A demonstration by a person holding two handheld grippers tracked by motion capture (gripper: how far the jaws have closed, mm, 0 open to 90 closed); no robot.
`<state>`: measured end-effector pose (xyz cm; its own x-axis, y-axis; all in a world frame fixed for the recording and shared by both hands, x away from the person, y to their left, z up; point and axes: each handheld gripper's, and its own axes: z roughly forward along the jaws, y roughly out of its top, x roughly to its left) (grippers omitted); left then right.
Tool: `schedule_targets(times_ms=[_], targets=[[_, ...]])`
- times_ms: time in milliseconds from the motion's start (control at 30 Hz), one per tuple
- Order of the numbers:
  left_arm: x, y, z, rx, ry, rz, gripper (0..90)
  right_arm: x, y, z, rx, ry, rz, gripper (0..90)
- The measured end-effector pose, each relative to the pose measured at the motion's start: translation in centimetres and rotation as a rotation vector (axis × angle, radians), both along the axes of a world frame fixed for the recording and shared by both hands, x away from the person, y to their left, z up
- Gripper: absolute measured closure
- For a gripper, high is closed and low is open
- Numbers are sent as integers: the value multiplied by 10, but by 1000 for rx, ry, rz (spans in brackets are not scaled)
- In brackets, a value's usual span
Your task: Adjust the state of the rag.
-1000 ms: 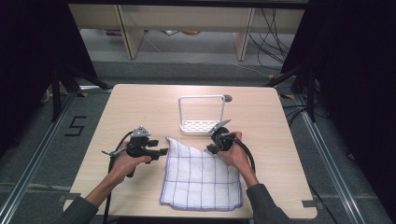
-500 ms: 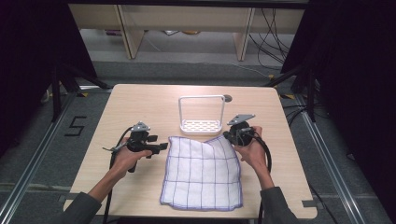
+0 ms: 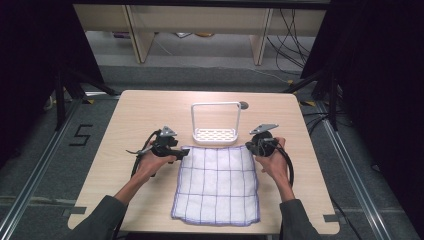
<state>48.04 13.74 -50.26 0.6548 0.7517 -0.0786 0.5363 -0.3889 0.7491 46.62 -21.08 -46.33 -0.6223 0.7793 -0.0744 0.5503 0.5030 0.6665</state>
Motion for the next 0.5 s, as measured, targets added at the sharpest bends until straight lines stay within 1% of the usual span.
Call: schedule_targets(times_ms=[33, 67, 100, 133, 167, 200, 233, 267, 300, 333, 367, 400, 433, 467, 500], targets=[[2, -3, -1, 10, -1, 4, 355, 0, 1, 0, 3, -1, -1, 887], [4, -5, -2, 28, 3, -3, 368, 0, 2, 0, 5, 3, -5, 887], [4, -5, -2, 28, 3, -3, 400, 0, 2, 0, 5, 3, -5, 887], [7, -9, -4, 56, 9, -18, 416, 0, 2, 0, 8, -1, -7, 887], [7, -9, -4, 56, 9, -18, 435, 0, 2, 0, 10, 1, -5, 888], [7, -11, -5, 55, 8, -22, 435, 0, 2, 0, 10, 1, -5, 888], [6, -13, -7, 85, -1, -44, 530, -1, 1, 1, 11, 2, -6, 888], [6, -13, -7, 85, -1, -44, 574, -1, 1, 1, 11, 2, -6, 888], [6, -15, -9, 87, -4, -67, 574, -1, 2, 0, 27, -4, -12, 887], [6, -15, -9, 80, -2, -76, 664, -1, 1, 1, 12, 2, -1, 887], [6, -15, -9, 77, -2, -67, 693, 0, 0, 2, 9, 1, 2, 887], [6, -15, -9, 72, -2, -76, 731, -1, 0, 2, 19, 9, -7, 888], [7, -14, -9, 63, 2, -79, 769, -1, 0, 2, 23, 5, -6, 887], [7, -14, -9, 55, 1, -77, 796, -1, 0, 2, 23, -5, -9, 888], [7, -14, -9, 45, -5, -75, 811, -1, -1, 2, 22, -5, -3, 888]])
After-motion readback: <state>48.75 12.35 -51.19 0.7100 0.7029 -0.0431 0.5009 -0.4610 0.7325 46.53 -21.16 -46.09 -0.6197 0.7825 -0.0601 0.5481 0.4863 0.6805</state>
